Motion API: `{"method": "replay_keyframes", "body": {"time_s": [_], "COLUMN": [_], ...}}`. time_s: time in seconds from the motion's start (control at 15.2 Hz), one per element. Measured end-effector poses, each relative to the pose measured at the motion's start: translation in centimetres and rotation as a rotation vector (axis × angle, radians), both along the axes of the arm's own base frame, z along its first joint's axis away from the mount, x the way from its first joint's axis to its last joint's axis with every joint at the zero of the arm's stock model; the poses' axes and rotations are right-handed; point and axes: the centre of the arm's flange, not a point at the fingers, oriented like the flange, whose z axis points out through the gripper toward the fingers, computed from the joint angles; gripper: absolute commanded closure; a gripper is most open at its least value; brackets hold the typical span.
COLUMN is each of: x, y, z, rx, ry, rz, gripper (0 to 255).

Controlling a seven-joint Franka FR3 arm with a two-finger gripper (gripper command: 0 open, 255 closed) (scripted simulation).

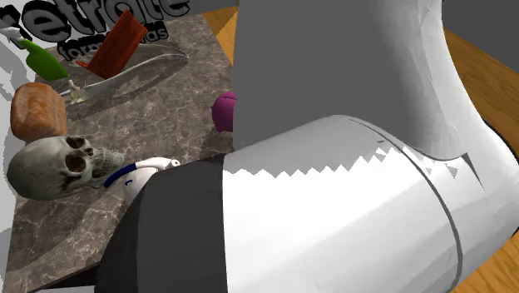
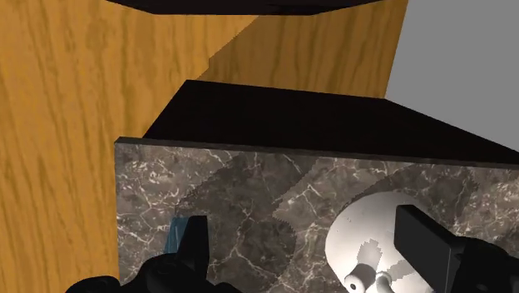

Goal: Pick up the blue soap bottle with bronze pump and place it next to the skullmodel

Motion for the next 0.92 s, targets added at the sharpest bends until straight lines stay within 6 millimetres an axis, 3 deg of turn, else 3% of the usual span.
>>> {"method": "replay_keyframes", "body": {"time_s": [0.73,0.92], "x": [10.5,13.0], "y": [-3.2,-5.0], "z": [-8.5,-11.2], "rx": [-0.048,-0.062], "ry": [-0.018,-0.022], "rz": [-0.117,-0.150], "gripper": [0,0]}}
